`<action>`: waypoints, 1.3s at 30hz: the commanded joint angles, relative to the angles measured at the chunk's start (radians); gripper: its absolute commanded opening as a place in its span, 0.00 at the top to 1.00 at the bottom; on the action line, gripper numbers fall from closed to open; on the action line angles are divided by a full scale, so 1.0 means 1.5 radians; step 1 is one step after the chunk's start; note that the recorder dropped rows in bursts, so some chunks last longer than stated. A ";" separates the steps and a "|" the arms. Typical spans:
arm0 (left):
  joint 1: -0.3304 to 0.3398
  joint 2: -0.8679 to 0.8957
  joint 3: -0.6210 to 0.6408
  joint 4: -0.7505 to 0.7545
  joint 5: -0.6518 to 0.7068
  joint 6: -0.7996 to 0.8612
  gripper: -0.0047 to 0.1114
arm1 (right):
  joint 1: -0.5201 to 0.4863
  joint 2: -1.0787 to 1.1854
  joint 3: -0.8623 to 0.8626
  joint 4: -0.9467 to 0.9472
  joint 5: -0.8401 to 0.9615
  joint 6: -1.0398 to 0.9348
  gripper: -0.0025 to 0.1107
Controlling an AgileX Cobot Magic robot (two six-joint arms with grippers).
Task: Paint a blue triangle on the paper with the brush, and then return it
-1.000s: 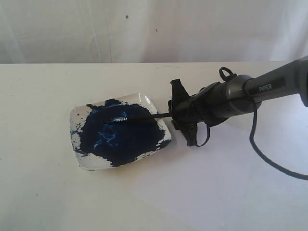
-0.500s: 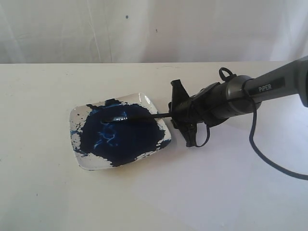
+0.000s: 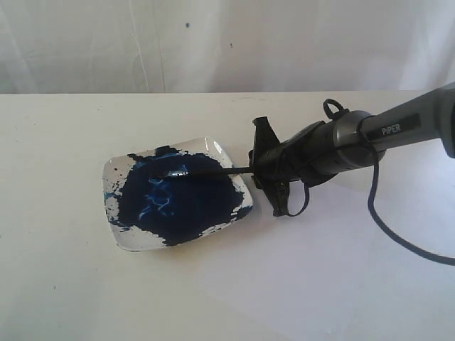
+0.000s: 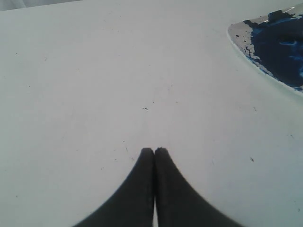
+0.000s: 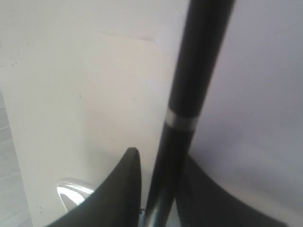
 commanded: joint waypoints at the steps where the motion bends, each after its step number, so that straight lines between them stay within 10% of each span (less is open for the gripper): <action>1: 0.003 -0.001 0.002 -0.007 0.004 0.000 0.96 | 0.001 0.000 -0.016 -0.002 0.005 0.002 0.78; 39: 0.003 -0.001 0.002 -0.007 0.004 0.000 0.96 | 0.001 0.013 -0.028 -0.002 -0.005 0.002 0.78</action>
